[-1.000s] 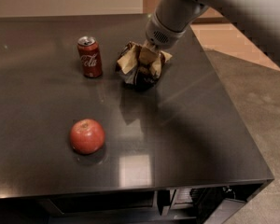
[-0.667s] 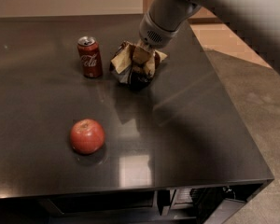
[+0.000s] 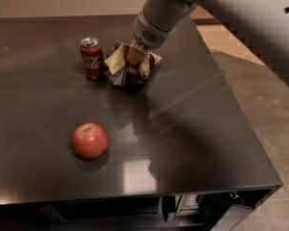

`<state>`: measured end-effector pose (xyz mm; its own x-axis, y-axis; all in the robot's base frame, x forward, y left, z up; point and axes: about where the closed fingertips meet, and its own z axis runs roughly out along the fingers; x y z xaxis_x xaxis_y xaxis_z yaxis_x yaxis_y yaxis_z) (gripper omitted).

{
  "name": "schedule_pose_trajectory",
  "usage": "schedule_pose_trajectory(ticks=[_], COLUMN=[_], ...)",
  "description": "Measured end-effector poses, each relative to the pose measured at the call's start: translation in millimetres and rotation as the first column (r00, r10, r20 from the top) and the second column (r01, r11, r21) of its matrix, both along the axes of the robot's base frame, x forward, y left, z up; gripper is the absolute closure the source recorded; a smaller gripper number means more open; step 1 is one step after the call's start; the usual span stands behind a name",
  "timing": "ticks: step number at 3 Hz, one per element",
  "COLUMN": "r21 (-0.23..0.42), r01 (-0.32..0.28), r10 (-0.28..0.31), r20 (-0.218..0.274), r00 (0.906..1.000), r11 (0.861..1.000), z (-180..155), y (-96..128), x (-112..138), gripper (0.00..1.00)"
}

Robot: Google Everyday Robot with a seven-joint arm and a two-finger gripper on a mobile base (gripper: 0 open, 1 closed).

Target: Move brown chip bag near coke can

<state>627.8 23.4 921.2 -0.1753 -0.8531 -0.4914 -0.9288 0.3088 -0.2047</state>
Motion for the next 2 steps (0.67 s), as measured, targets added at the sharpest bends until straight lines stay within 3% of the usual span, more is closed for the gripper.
schedule_pose_trajectory(ticks=[2], r21=[-0.002], r01=[-0.004], r10=[0.004], r20=[-0.001], r00=[1.0000], r11=[1.000], z=[-0.9], y=[2.1], x=[-1.1], gripper=[0.13])
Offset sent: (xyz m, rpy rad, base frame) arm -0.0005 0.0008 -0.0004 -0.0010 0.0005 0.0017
